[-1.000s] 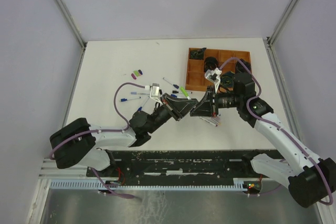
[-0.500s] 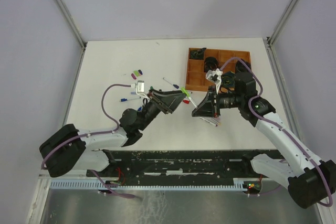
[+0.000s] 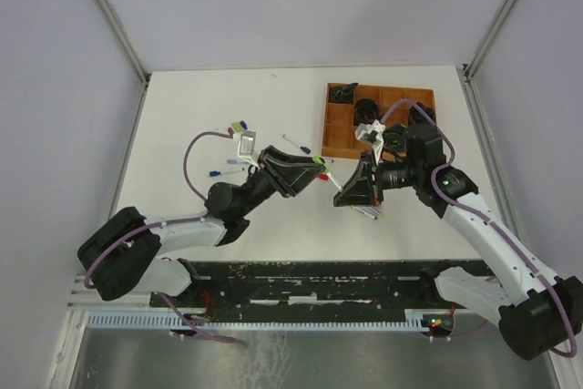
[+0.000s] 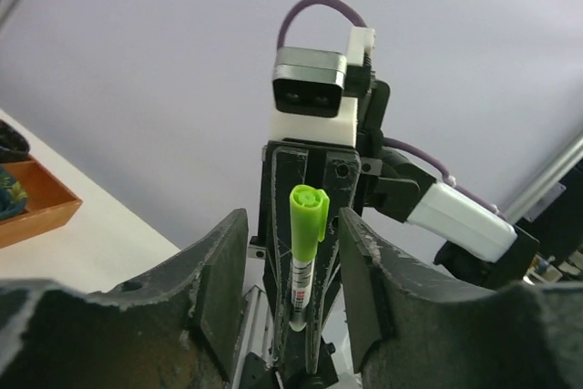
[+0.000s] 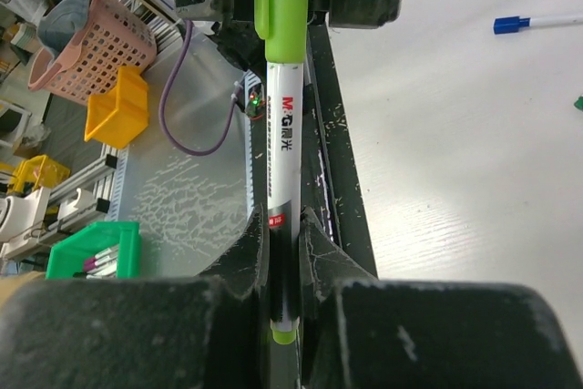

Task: Open the pen caps
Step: Open the pen cap from the pen.

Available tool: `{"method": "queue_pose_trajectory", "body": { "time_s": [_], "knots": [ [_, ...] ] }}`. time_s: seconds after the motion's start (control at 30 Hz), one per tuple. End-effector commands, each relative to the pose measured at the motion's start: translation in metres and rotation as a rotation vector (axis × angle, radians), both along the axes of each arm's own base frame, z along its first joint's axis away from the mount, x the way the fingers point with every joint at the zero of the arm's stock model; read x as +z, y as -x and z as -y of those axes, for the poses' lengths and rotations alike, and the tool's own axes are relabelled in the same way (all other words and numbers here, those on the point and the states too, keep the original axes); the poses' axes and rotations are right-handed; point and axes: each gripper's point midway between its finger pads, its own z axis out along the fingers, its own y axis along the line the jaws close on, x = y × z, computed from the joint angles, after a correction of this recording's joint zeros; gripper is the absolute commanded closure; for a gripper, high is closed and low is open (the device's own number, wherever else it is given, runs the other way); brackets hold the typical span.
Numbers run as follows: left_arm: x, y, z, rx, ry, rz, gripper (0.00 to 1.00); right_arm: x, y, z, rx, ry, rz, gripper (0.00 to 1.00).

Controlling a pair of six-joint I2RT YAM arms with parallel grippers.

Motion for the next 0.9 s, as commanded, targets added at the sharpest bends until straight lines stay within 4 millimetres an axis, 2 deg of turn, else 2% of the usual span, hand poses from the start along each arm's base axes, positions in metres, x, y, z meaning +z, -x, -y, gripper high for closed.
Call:
{"method": "queue_pose_trajectory", "body": {
  "time_s": [0.0, 0.2, 0.23, 0.3, 0.33, 0.43, 0.53, 0.67, 0.77, 0.87],
  "knots": [
    [0.037, 0.019, 0.0, -0.097, 0.112, 0.117, 0.53, 0.021, 0.001, -0.003, 0.045, -0.046, 0.046, 0.98],
    [0.041, 0.02, 0.009, -0.152, 0.145, 0.14, 0.7, 0.022, 0.002, -0.004, 0.055, -0.054, 0.027, 0.98],
    [0.041, 0.02, 0.009, -0.158, 0.155, 0.147, 0.75, 0.022, 0.002, -0.004, 0.056, -0.054, 0.024, 0.98],
    [0.043, 0.022, 0.01, -0.17, 0.17, 0.156, 0.93, 0.022, 0.002, -0.004, 0.057, -0.055, 0.017, 0.98],
    [0.043, 0.021, 0.01, -0.172, 0.174, 0.158, 0.97, 0.022, 0.002, -0.004, 0.058, -0.056, 0.015, 0.98],
    [0.047, 0.019, 0.005, -0.143, 0.182, 0.171, 0.97, 0.022, 0.002, -0.005, 0.061, -0.057, 0.008, 0.98],
    [0.061, 0.006, -0.018, -0.065, 0.211, 0.198, 0.97, 0.02, 0.001, -0.005, 0.059, -0.055, 0.0, 0.98],
    [0.084, -0.026, -0.064, 0.051, 0.27, 0.208, 0.97, 0.016, -0.001, -0.006, 0.055, -0.048, -0.02, 0.98],
    [0.107, -0.047, -0.094, 0.111, 0.314, 0.235, 0.97, 0.012, -0.003, -0.007, 0.048, -0.039, -0.038, 0.98],
    [0.131, -0.058, -0.114, 0.145, 0.351, 0.278, 0.97, 0.008, -0.005, -0.007, 0.052, -0.031, -0.051, 0.98]
  ]
}}
